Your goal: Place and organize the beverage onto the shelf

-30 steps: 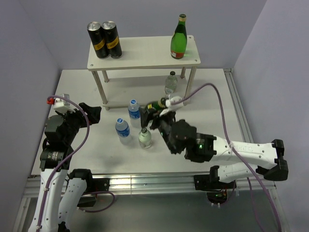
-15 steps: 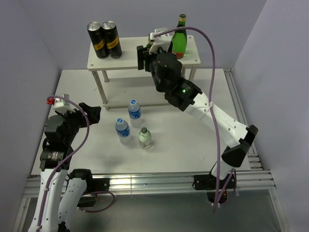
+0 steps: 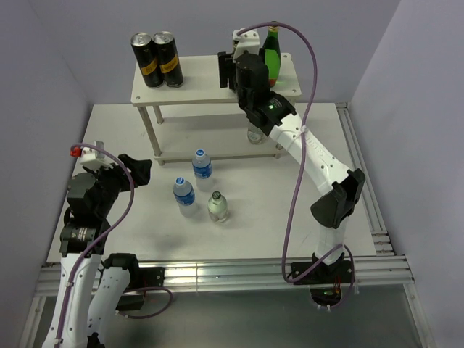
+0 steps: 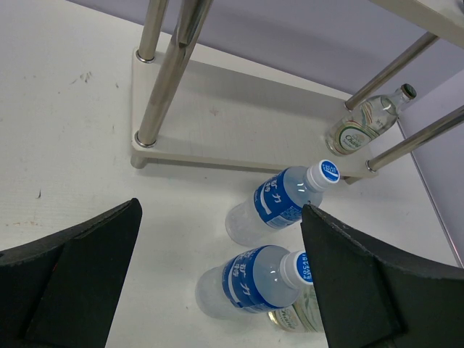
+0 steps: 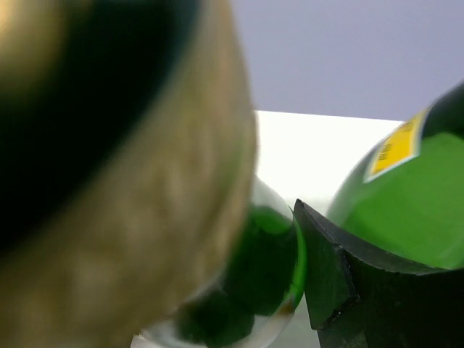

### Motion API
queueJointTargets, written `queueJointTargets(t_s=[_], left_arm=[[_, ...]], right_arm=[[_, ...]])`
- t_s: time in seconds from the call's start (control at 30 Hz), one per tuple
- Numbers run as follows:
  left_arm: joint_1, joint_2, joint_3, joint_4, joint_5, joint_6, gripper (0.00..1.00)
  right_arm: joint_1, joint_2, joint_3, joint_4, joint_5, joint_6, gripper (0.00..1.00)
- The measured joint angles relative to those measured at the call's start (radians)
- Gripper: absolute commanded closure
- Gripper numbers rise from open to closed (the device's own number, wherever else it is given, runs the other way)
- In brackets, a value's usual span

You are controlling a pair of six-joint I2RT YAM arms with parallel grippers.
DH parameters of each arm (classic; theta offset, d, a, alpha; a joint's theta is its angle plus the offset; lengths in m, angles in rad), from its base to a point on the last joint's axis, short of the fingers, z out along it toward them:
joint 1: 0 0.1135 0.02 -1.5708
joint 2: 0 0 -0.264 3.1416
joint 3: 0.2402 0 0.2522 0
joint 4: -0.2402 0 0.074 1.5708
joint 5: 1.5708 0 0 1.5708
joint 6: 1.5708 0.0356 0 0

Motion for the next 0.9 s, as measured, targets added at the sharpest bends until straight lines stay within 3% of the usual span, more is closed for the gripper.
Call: queueJointTargets(t_s=[0.4,0.43,0.57,0.67,0.9], left_arm=[[0.0,0.002,0.0,0.0,0.002,0.0,0.01],[0.0,0.002,0.0,0.0,0.002,0.0,0.01],[0.0,0.002,0.0,0.0,0.002,0.0,0.01],[0.0,0.002,0.0,0.0,0.002,0.0,0.01],[0.0,0.002,0.0,0.0,0.002,0.0,0.01]], right_arm=[[-0.067,0.001,-0.024,0.042,-0.043,0.065,0.99],[-0.069,0.001,-0.029,0.053,-0.043,0.068,0.95],[-0.07,0.001,-0.048,0.091,-0.046,0.077,0.59],[-0.07,0.001,-0.049,0.094,-0.046,0.082,0.38],[-0.07,0.002,-0.051,0.097,-0.046,0.094,0.1]])
